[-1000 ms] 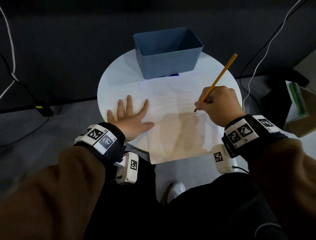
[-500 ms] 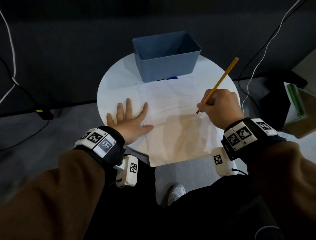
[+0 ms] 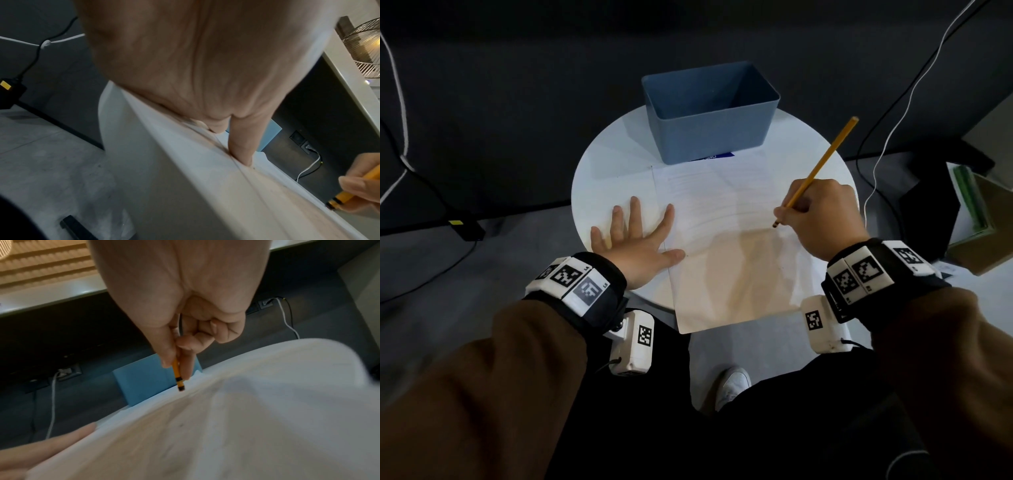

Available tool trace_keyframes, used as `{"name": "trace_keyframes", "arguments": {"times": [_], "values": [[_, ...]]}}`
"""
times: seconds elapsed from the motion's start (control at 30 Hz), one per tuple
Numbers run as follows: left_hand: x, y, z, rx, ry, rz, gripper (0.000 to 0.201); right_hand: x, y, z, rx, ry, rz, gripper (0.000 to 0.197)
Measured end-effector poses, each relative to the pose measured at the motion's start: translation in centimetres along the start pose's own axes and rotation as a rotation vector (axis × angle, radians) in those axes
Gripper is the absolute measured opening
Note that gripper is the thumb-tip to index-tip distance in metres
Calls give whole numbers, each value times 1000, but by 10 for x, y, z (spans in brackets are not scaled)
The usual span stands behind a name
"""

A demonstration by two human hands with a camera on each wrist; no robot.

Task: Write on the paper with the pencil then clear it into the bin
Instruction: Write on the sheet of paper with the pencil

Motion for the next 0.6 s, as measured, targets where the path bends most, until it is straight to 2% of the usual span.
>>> {"name": "trace_keyframes", "arguments": {"times": [0.13, 0.37, 0.6], "values": [[0, 0, 0, 2, 2, -2, 73, 9, 7, -11, -43, -45, -75, 22], [0, 0, 0, 5, -1, 2, 72, 5, -1, -3, 7, -27, -31, 25], [0, -1, 0, 13, 6, 3, 73, 9, 18, -15, -34, -60, -92, 28]]}}
Point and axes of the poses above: each hand's wrist, its own x-axis away from the middle knuckle, its own y-axis out of the palm, z = x × y, the point moved 2 cm from there along -x, towards the middle knuckle, and after that the axes turned 13 degrees about z, right-handed, at the moved point
